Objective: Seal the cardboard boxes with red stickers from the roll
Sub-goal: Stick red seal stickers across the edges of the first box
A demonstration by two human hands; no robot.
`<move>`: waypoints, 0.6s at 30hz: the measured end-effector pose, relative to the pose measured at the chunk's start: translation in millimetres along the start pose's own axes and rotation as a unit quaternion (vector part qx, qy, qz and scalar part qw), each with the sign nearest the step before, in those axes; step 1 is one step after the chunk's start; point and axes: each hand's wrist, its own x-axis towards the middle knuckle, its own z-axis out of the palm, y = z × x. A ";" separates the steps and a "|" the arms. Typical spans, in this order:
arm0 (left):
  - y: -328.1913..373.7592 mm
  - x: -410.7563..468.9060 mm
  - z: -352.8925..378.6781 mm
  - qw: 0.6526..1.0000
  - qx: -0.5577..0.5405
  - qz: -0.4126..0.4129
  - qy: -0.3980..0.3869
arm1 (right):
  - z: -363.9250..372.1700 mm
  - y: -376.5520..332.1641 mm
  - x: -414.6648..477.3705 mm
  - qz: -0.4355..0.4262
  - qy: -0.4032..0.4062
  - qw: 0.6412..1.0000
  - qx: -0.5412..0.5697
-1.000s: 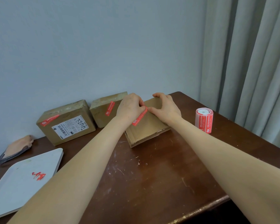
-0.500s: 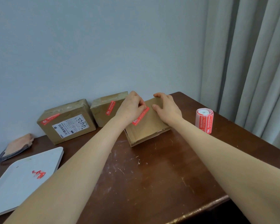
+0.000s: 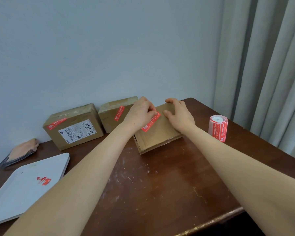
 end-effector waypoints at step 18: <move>4.9 0.1 -5.7 0.999 -0.040 -0.022 0.011 | -0.2 0.7 -2.6 -0.008 0.006 1.000 0.008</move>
